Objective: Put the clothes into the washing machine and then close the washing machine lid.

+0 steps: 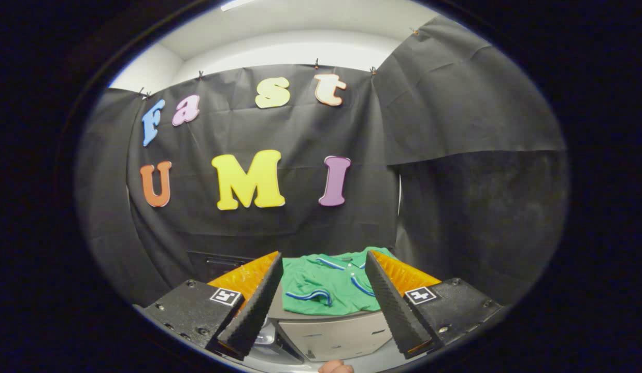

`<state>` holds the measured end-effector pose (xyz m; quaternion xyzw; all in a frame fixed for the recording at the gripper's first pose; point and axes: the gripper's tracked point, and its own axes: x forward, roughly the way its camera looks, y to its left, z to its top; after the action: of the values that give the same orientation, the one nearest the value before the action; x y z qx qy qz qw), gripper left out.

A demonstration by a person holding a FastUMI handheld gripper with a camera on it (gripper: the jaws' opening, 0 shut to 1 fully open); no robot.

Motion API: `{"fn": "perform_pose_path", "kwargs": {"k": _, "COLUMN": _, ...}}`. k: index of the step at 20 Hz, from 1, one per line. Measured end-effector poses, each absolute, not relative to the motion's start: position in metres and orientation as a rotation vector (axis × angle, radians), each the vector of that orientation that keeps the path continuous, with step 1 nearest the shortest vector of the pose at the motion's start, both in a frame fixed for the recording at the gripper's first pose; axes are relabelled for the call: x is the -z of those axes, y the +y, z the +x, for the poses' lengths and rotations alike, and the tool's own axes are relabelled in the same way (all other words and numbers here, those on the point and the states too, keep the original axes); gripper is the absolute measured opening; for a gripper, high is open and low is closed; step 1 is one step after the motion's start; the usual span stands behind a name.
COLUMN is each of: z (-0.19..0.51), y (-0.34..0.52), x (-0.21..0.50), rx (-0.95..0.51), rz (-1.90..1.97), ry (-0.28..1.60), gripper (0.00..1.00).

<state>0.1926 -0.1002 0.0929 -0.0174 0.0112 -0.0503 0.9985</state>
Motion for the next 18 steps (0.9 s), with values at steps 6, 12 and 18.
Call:
{"fn": "perform_pose_path", "kwargs": {"k": 6, "z": 0.275, "y": -0.144, "x": -0.074, "rx": 0.136, "rz": -0.093, "ry": 0.095, "gripper": 1.0}}
{"fn": "perform_pose_path", "kwargs": {"k": 12, "z": 0.346, "y": -0.179, "x": -0.029, "rx": 0.155, "rz": -0.123, "ry": 0.216, "gripper": 1.0}}
{"fn": "perform_pose_path", "kwargs": {"k": 18, "z": 0.397, "y": -0.189, "x": 0.014, "rx": 0.123, "rz": -0.086, "ry": 0.368, "gripper": 1.0}}
